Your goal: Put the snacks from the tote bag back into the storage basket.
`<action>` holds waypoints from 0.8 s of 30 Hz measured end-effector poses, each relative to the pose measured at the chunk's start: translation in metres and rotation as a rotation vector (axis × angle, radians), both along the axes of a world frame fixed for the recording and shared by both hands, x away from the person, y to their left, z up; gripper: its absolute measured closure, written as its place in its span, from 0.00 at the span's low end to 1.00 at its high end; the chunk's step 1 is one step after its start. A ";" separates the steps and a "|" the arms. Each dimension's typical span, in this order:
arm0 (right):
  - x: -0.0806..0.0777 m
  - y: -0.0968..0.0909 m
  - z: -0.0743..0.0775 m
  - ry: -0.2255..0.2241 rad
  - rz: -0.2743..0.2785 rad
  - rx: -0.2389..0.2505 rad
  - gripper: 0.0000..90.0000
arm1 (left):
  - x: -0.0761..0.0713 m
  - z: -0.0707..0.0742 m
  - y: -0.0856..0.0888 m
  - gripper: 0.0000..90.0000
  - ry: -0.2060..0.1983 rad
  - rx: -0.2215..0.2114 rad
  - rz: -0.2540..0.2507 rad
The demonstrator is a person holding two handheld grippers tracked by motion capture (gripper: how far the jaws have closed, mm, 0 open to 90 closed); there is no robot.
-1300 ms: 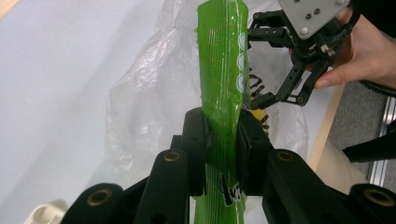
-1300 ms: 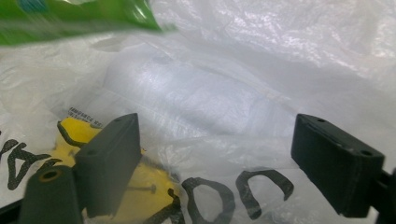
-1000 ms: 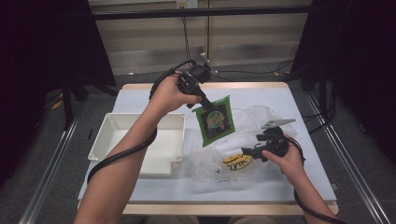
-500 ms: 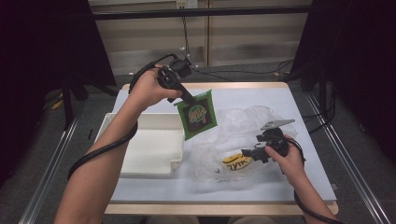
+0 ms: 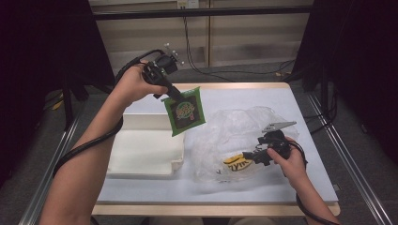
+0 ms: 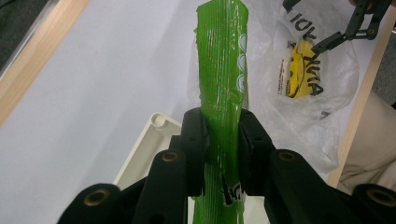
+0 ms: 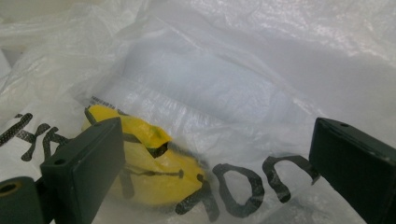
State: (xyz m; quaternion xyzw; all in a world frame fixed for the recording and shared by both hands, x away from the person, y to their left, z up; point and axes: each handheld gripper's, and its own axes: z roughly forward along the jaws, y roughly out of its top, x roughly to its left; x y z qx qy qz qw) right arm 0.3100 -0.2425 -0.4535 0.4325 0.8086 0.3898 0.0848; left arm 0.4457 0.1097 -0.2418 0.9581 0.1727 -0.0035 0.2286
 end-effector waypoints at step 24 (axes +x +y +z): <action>0.000 0.011 0.014 -0.009 -0.004 -0.003 0.05 | 0.007 -0.012 0.051 0.83 0.000 0.009 0.035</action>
